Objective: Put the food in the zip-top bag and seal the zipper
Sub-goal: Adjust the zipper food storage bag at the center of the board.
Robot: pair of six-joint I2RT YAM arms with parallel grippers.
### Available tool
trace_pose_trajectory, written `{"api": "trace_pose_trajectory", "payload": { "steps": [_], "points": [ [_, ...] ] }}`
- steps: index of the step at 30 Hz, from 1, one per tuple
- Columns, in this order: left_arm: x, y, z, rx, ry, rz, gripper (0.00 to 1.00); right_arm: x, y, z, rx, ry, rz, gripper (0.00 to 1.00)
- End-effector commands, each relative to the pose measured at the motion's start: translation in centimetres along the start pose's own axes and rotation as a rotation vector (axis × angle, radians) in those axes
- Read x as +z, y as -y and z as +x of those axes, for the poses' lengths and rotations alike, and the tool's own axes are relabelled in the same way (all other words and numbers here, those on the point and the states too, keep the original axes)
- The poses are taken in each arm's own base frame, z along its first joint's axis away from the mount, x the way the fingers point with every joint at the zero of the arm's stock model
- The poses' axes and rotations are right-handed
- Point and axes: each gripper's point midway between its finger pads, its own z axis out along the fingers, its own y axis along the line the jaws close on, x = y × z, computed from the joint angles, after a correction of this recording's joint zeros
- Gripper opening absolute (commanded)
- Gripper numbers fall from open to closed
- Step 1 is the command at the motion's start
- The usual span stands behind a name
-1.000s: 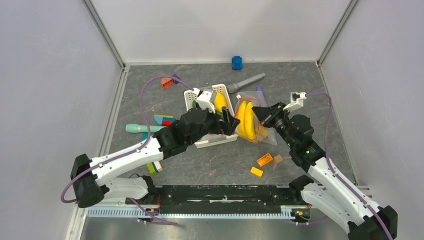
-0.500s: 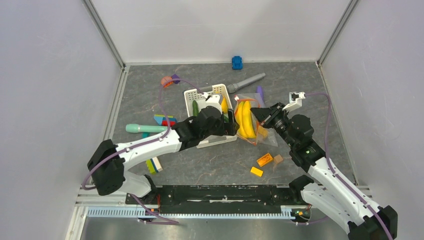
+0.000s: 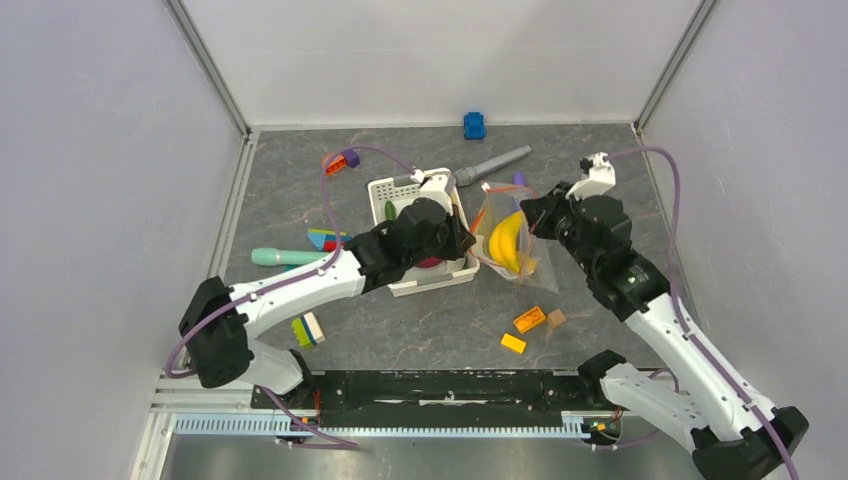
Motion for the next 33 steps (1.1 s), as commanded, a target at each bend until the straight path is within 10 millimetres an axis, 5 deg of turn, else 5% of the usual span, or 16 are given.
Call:
{"api": "trace_pose_trajectory", "payload": {
  "steps": [1, 9, 16, 21, 23, 25, 28, 33],
  "points": [
    [-3.2, 5.5, -5.7, 0.048, 0.116, 0.182, 0.02, -2.1, 3.9, -3.5, -0.339, -0.062, 0.283, 0.0],
    [-5.6, 8.8, -9.7, 0.097, 0.197, 0.274, 0.02, -6.1, 11.5, -3.0, -0.595, -0.293, 0.721, 0.0],
    [-2.8, 8.6, -8.3, 0.116, 0.125, 0.238, 0.03, -4.8, 10.1, -1.9, -0.563, -0.262, 0.575, 0.0],
    [-1.7, 9.2, -6.5, 0.146, 0.051, 0.287, 0.13, -3.2, 7.8, -1.0, -0.507, -0.249, 0.431, 0.0],
    [-1.5, 9.0, -5.8, 0.163, 0.027, 0.287, 0.19, -2.6, 6.7, -1.0, -0.482, -0.226, 0.367, 0.0],
    [-1.5, 8.7, -5.4, 0.177, 0.01, 0.284, 0.37, -2.3, 5.6, -0.9, -0.467, -0.213, 0.307, 0.0],
    [-2.4, 8.4, -5.2, 0.202, 0.008, 0.285, 0.99, -1.9, 4.7, -1.1, -0.461, -0.188, 0.251, 0.0],
    [-4.5, 4.9, -6.7, 0.215, 0.076, 0.126, 1.0, -1.5, 4.1, -1.0, -0.472, -0.181, 0.215, 0.0]
  ]
}}
